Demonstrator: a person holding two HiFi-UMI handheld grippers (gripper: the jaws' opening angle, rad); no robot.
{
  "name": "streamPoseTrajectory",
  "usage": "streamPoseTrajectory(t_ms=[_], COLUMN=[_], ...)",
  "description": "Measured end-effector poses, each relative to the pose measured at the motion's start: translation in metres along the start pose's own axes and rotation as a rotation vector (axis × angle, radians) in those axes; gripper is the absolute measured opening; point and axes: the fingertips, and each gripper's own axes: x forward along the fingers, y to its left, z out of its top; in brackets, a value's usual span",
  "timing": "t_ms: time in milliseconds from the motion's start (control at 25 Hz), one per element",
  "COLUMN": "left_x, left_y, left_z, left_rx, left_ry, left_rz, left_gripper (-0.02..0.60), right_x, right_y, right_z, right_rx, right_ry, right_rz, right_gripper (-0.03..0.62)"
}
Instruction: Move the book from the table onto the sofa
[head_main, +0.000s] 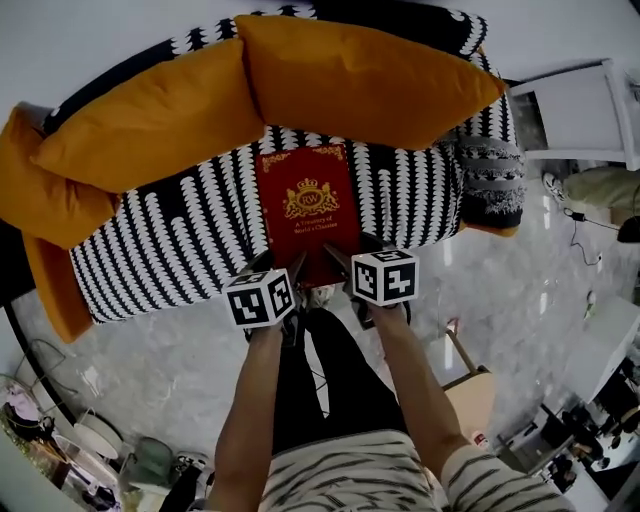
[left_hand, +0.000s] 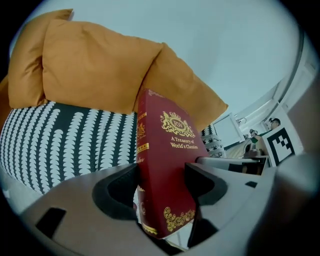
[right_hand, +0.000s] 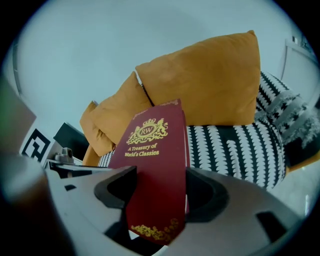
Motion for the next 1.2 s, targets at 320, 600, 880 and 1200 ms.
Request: streamPoseTrajectory(t_ms=[320,600,880,1200], left_x=[0.038,0.063,0.092,0.113], left_y=[0.028,0.047,0.057,0.082], left_z=[-0.019,-0.030,-0.042,-0.056], left_rx=[-0.044,-0.071,-0.113,-0.094], left_ry=[0.046,0.098,0.122,0.135], left_rz=[0.002,-0.004,0.018,0.019], left_gripper=[0.298,0.298,0.298,0.298], right_x=[0.041,0.069,0.095,0.122], right_y=[-0.020,-0.030,-0.050,-0.058], right_z=[-0.021,-0.035,-0.044,-0.062], right_rx=[0.016,0.025,0.024,0.023], right_ry=[0.056,0.077,0.115,0.143], right_rz=[-0.011,-0.006,0.017,-0.006], right_gripper=[0.308,0.308,0.308,0.308])
